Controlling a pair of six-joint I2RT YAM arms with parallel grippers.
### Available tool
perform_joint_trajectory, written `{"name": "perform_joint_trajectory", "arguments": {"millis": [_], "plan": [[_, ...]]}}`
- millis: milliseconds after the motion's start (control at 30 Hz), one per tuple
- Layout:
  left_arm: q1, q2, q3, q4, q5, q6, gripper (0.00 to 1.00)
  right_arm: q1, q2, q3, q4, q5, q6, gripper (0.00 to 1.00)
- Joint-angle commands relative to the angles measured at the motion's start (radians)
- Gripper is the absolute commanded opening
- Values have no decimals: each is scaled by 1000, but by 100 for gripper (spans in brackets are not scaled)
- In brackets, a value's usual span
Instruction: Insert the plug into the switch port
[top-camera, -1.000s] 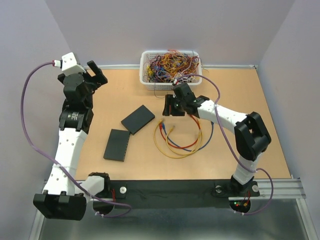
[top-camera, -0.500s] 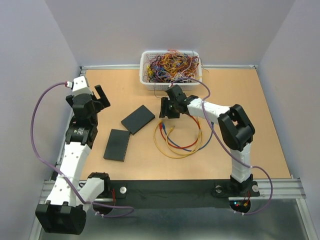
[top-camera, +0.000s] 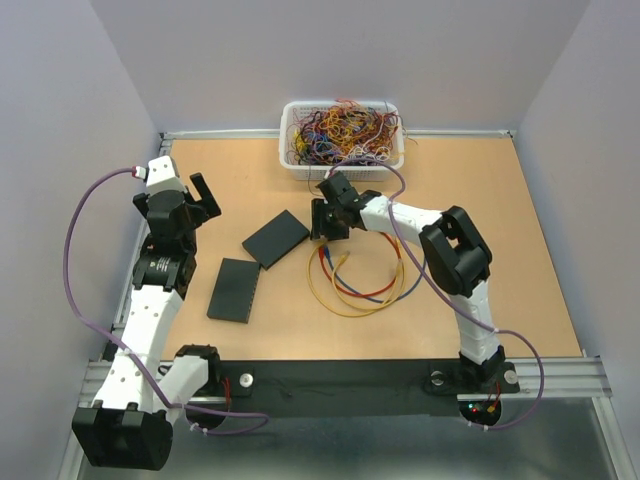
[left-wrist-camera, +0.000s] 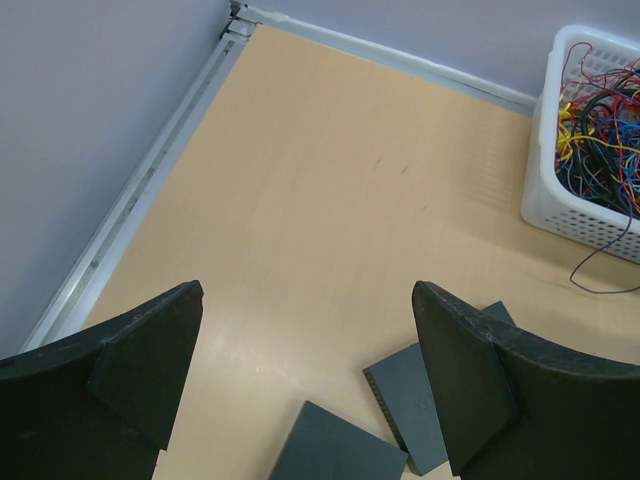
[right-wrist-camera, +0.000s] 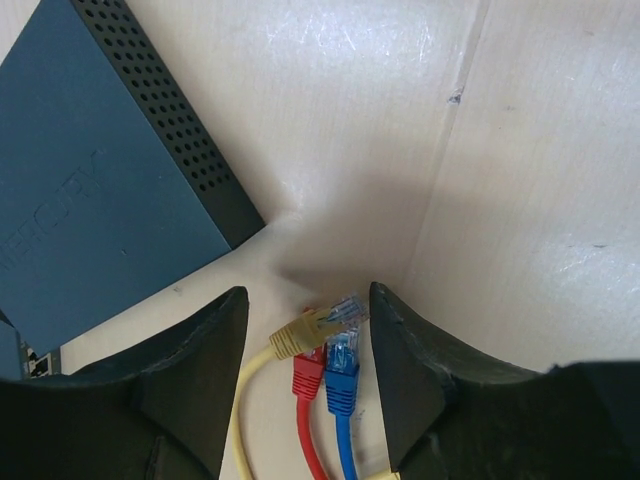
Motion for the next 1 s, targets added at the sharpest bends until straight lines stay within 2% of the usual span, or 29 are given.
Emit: {"name": "perform_joint_trajectory", "arguments": {"millis": [0, 200, 333, 433, 633, 767, 867, 933, 967], "plan": [[-6, -24, -4, 48, -11, -3, 97, 12, 11, 45, -37, 53, 2, 56], [-5, -24, -6, 48, -11, -6, 96, 15, 23, 41, -40, 56, 11, 48], [-6, -23, -7, 48, -12, -6, 96, 16, 11, 36, -38, 62, 16, 30], [-6, -20, -9, 50, -14, -7, 96, 18, -10, 39, -38, 90, 10, 23], [-6, -26, -9, 51, -8, -10, 95, 18, -85, 41, -37, 109, -24, 20], [-6, -49, -18, 71, 37, -6, 95, 20, -160, 35, -25, 38, -65, 20], [-8, -64, -30, 94, 106, 3, 95, 20, -200, 21, -18, -23, -81, 19], [-8, -63, -35, 122, 193, 11, 95, 20, -245, 1, -11, -49, -88, 19], [-9, -60, -26, 125, 286, 14, 95, 20, -257, -10, -6, -80, -93, 19]]}}
